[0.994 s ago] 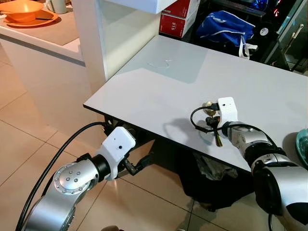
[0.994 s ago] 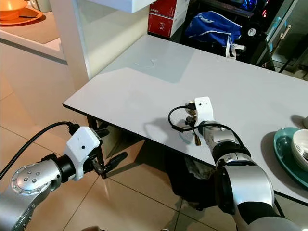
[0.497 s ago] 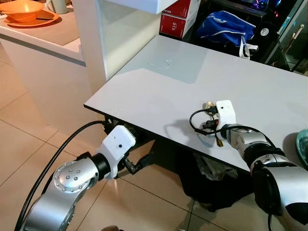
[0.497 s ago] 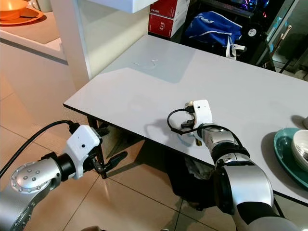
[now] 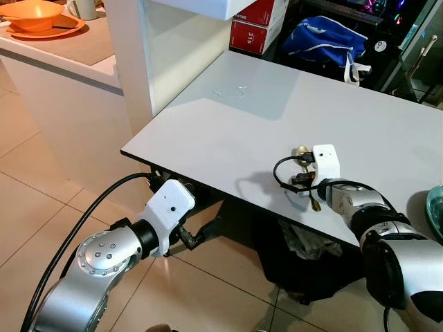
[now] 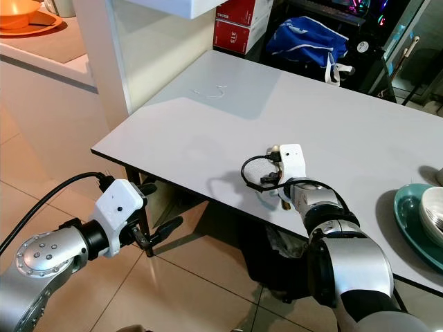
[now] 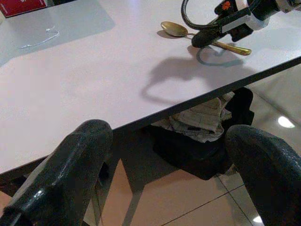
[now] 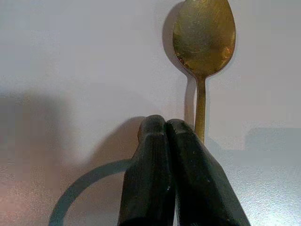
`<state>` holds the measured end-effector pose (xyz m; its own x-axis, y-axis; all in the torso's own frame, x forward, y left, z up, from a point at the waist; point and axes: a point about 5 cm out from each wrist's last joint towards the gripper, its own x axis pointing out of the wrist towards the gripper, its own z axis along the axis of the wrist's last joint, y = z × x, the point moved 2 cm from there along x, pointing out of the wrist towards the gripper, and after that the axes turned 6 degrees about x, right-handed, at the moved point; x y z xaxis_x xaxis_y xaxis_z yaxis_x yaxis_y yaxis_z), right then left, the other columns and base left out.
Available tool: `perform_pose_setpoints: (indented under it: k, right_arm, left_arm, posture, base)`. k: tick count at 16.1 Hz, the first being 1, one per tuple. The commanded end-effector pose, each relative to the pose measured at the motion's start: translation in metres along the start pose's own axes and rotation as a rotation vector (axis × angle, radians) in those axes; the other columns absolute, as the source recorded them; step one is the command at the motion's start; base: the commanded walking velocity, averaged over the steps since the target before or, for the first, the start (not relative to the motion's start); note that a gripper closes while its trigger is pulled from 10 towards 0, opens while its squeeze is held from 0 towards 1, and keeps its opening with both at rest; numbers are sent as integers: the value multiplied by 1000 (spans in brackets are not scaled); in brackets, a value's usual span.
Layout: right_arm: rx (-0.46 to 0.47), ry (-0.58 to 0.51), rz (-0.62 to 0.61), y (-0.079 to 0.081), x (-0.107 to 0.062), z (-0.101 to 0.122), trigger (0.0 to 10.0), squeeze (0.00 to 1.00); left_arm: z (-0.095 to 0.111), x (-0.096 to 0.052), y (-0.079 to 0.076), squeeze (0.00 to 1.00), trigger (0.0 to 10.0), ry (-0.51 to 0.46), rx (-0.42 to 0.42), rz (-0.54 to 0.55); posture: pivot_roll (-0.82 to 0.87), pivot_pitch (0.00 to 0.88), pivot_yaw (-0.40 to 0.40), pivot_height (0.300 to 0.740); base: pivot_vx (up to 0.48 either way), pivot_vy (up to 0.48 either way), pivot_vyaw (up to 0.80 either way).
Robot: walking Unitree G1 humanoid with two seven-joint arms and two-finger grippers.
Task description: Setting the table
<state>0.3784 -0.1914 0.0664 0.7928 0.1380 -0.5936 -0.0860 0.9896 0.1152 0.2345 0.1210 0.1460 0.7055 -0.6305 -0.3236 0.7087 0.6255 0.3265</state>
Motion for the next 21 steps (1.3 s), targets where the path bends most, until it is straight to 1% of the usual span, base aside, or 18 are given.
perform_pose_setpoints:
  k: [1, 3, 5, 6, 7, 8, 9, 13, 15, 16, 17, 18, 19, 20, 21]
  right_arm:
    - [20, 17, -3, 0, 0, -1, 0, 0]
    - [39, 21, -7, 0, 0, -3, 0, 0]
    - [94, 12, -6, 1, 0, -1, 0, 0]
    - [171, -4, -3, 2, 0, 3, 0, 0]
    - [268, -26, -5, 3, 0, 8, 0, 0]
    - [339, -45, -16, 1, -1, 12, 0, 0]
    - [391, -60, -27, 0, -1, 15, 0, 0]
    - [408, -94, -34, -2, -3, 25, 0, 0]
    - [418, -125, 17, 4, -3, 32, 0, 0]
    - [327, -174, 51, 7, -4, 41, 0, 0]
    - [289, -184, 32, 6, -4, 42, 118, 0]
    - [265, -202, -12, 1, -5, 44, 10000, 1000]
    - [229, -206, -43, -3, -6, 44, 10000, 1000]
    - [165, -203, -70, -6, -6, 45, 10000, 1000]
    - [143, -193, -78, -8, -7, 44, 10000, 1000]
  left_arm:
    - [7, -1, -2, 0, 10000, -19, 16, -9]
    - [7, -1, -2, 0, 10000, -18, 15, -9]
    - [6, -1, -1, 0, 10000, -16, 16, -7]
    - [6, -1, -1, 0, 10000, -15, 16, -6]
    - [6, -1, -1, 0, 10000, -14, 16, -5]
    - [6, -1, -1, 0, 10000, -14, 16, -5]
    - [6, 0, 0, 0, 10000, -12, 17, -5]
    - [5, 0, 0, 0, 10000, -9, 18, -1]
    - [5, -1, 0, 0, 10000, -8, 17, -2]
    - [5, -1, 0, 0, 10000, -8, 17, -1]
    - [5, -1, 0, 0, 10000, -8, 18, 0]
    - [5, -2, 0, 0, 10000, -8, 18, 2]
    - [5, -2, -1, 0, 10000, -7, 18, 2]
    - [5, -3, -1, 0, 10000, -5, 18, 2]
    - [4, -4, -2, 0, 10000, -4, 18, 0]
  posture:
    - [105, 16, -99, 740]
    - [107, 17, -99, 740]
    - [107, 17, -99, 740]
    - [107, 17, -99, 740]
    - [107, 17, -99, 740]
    - [107, 17, -99, 740]
    - [107, 16, -97, 740]
    - [106, 18, -100, 740]
    - [107, 20, -102, 740]
    - [109, 23, -103, 740]
    - [110, 26, -104, 740]
    - [111, 28, -104, 740]
    - [112, 30, -103, 740]
    - [112, 34, -103, 740]
    - [111, 35, -102, 740]
  base:
    - [0, 0, 0]
    - [0, 0, 0]
    - [0, 0, 0]
    - [0, 0, 0]
    - [0, 0, 0]
    - [0, 0, 0]
    - [0, 0, 0]
    - [0, 0, 0]
    - [0, 0, 0]
    - [0, 0, 0]
    - [0, 0, 0]
    - [0, 0, 0]
    - [0, 0, 0]
    - [0, 0, 0]
    - [0, 0, 0]
